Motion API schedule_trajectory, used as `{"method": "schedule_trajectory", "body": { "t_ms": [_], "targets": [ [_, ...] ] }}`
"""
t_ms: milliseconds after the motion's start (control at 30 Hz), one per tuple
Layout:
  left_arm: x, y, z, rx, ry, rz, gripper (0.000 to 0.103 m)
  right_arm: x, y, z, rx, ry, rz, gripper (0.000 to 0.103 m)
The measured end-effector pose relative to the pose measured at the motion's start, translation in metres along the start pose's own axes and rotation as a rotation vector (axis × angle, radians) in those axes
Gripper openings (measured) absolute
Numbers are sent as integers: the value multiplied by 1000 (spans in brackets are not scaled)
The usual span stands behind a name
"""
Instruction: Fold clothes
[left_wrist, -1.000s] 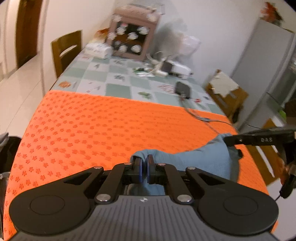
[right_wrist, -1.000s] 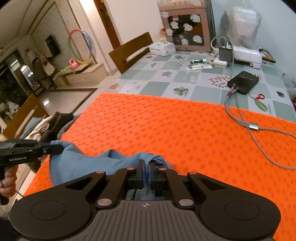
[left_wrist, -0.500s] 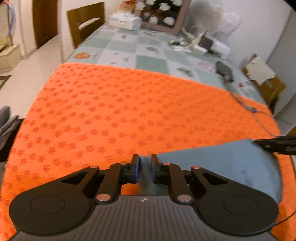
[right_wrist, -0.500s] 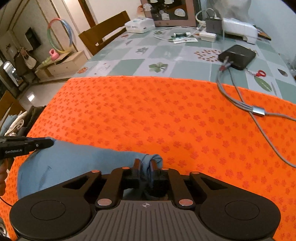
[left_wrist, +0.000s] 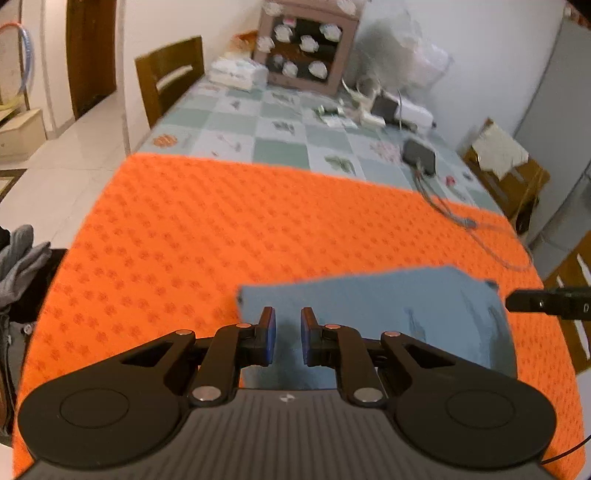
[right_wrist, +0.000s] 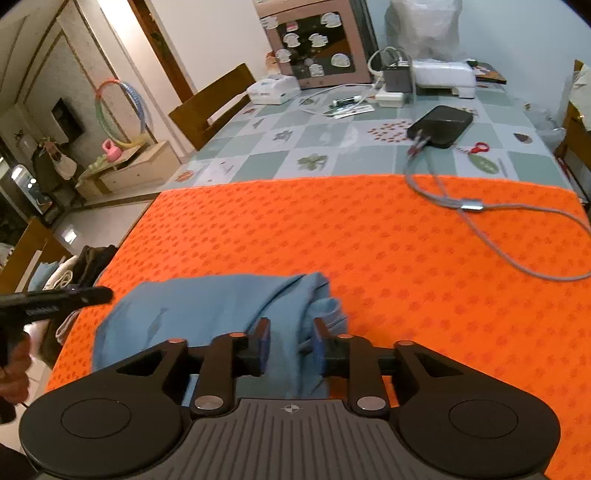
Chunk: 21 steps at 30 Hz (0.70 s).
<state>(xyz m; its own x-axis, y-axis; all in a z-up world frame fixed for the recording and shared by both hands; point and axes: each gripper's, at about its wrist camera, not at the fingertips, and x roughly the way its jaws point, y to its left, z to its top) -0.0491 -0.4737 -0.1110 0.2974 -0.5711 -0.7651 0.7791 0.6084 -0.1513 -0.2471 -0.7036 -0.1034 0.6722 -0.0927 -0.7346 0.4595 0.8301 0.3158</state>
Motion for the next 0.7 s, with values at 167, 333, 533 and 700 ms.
{"method": "schedule_trajectory", "body": {
  "t_ms": [167, 333, 533, 700],
  "targets": [
    [20, -4, -15, 32, 32, 24, 16, 20, 13, -2, -29, -8, -29, 41],
    [31, -1, -23, 38, 55, 43, 16, 41, 15, -7, -70, 56, -49, 5],
    [37, 5, -31, 25, 61, 59, 19, 22, -16, -17, 14, 28, -159, 2],
    [29, 7, -24, 8, 45, 43, 19, 4, -44, -23, 83, 23, -189, 3]
  ]
}}
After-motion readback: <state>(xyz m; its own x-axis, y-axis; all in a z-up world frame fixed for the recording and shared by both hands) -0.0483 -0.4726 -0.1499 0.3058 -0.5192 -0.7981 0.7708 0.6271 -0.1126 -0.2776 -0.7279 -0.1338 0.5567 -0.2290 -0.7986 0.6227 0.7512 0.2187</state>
